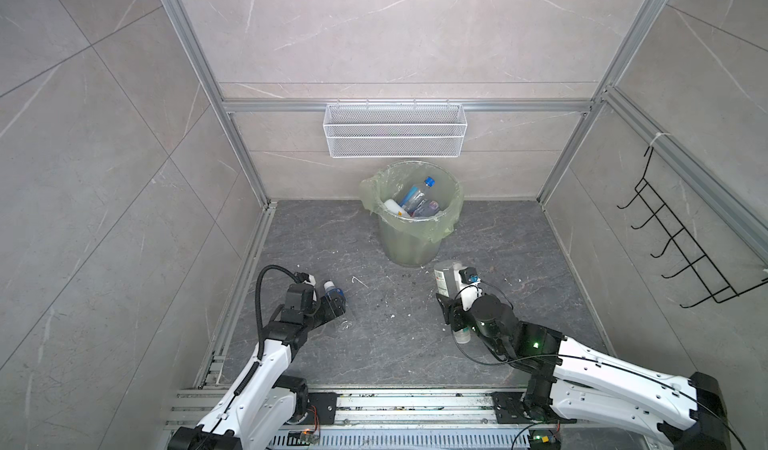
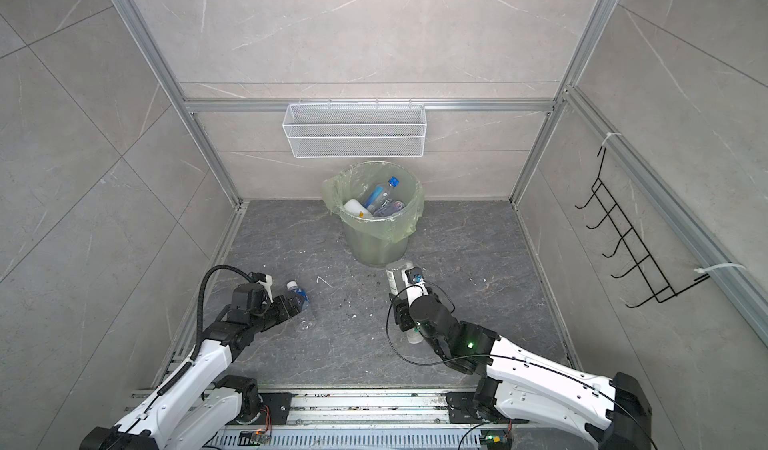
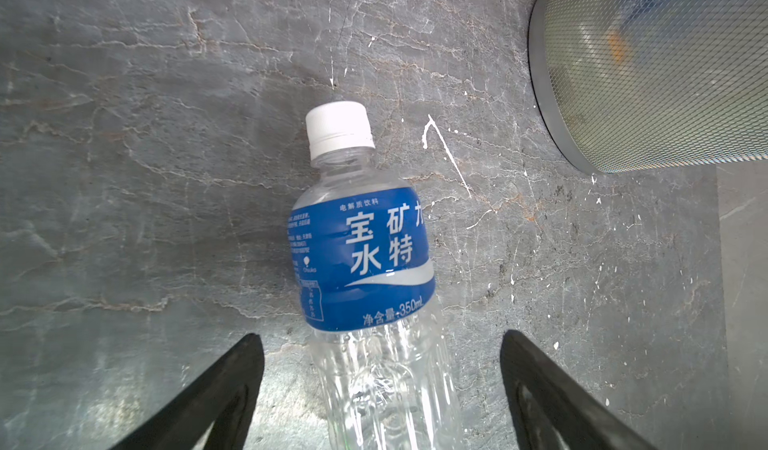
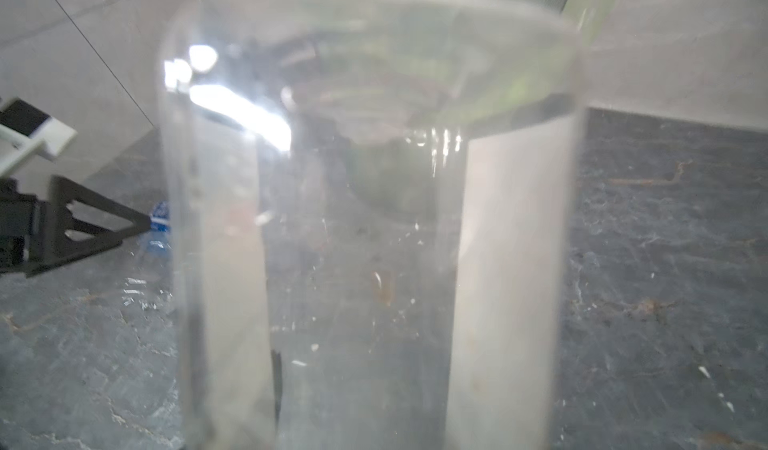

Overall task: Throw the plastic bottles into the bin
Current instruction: 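Lift the large clear bottle upright with the right gripper, then carry the large clear bottle over the bin and open the right gripper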

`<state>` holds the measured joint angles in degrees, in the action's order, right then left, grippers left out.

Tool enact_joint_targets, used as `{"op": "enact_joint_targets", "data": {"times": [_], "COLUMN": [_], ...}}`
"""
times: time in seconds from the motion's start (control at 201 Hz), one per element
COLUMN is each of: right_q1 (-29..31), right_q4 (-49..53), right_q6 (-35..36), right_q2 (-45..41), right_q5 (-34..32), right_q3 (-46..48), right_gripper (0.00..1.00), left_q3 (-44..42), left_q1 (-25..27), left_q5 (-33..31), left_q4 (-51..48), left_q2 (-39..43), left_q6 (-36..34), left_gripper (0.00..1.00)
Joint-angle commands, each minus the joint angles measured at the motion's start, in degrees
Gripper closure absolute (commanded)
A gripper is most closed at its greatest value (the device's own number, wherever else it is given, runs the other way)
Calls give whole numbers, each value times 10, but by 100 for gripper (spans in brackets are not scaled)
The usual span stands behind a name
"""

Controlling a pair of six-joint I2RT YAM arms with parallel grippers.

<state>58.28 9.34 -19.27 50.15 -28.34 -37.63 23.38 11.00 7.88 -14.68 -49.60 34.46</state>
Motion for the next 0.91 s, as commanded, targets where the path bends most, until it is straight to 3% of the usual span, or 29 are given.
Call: {"op": "enact_joint_targets", "data": {"times": [0.0,0.174,0.333,0.523,0.642,0.737,0.762,0.781,0.901], "right_q1": [3,2,-14,-154,-226,-260,-269,-275,-281], "right_q4": [50,115,97,124,213,351,388,389,281], "right_q6": [25,56,123,123,97,79,70,61,25], "right_q2": [-17,35,131,342,569,802,858,864,713], "right_q5": [-35,-88,-93,67,151,166,166,167,135], "right_q3": [-74,-214,-361,-649,-961,-1341,-1437,-1424,-1099], "right_gripper": [38,37,39,43,37,3,1,1,1], "left_q3": [22,22,24,21,14,9,7,7,4], "left_q1": [3,3,3,4,5,6,6,7,8], "left_q5": [0,0,0,-4,-7,-11,-12,-11,-13], "left_q4": [15,16,9,-9,-18,-30,-34,-37,-55], "left_q2": [-2,-2,7,31,46,60,65,69,100], "left_q6": [-12,-12,-15,-15,-12,-10,-10,-8,-2], "left_gripper": [9,9,9,9,9,9,9,9,9]}}
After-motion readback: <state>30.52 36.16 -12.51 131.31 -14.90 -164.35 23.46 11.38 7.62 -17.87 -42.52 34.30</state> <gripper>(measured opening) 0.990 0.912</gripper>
